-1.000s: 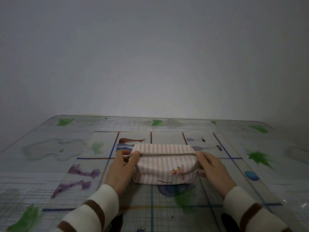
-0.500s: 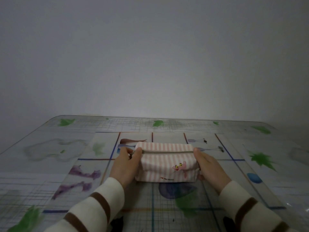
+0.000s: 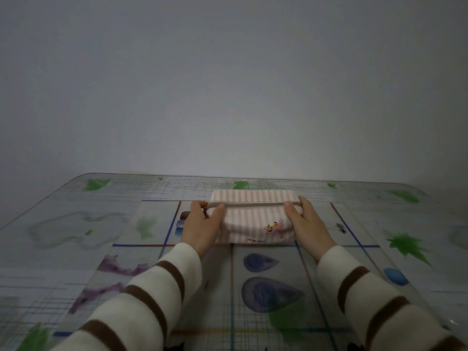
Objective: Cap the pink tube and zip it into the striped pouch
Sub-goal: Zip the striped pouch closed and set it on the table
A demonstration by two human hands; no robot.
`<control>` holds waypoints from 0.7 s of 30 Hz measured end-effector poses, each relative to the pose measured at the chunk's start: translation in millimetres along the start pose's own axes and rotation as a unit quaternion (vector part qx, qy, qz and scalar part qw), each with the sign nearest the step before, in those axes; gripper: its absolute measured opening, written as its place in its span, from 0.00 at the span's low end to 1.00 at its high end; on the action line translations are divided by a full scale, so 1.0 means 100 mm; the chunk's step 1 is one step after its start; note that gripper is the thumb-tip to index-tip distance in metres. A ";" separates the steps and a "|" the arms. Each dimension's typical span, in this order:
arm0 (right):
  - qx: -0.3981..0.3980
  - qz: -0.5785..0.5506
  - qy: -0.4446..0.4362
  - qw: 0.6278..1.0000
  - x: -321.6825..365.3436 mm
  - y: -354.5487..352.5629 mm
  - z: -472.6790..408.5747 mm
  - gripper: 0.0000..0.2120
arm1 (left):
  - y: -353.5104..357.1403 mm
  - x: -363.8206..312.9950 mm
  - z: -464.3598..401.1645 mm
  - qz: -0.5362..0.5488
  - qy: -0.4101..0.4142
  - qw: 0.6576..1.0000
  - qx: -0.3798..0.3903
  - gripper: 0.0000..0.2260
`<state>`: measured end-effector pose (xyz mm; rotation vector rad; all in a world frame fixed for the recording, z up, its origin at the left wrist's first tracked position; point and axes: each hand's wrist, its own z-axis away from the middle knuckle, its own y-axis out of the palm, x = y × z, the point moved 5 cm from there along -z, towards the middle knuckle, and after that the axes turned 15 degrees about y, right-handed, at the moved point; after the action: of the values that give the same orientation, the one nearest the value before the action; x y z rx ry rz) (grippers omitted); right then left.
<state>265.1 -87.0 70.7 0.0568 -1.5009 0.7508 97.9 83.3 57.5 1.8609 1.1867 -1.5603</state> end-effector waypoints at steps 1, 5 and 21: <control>0.003 0.002 0.005 1.000 -0.03 0.02 -0.03 0.29 | 0.02 0.02 -0.01 0.002 0.000 1.000 0.000 0.16; 0.000 0.017 0.022 1.000 -0.12 0.07 -0.14 0.29 | 0.06 0.07 -0.03 -0.010 -0.012 1.000 -0.001 0.17; -0.022 0.056 0.011 0.998 -0.21 0.11 -0.28 0.27 | 0.14 0.13 -0.08 -0.015 -0.035 0.999 0.030 0.19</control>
<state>286.4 -73.9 43.8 -0.0683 -1.5071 0.8054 113.9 86.1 44.7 1.8174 1.1543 -1.6806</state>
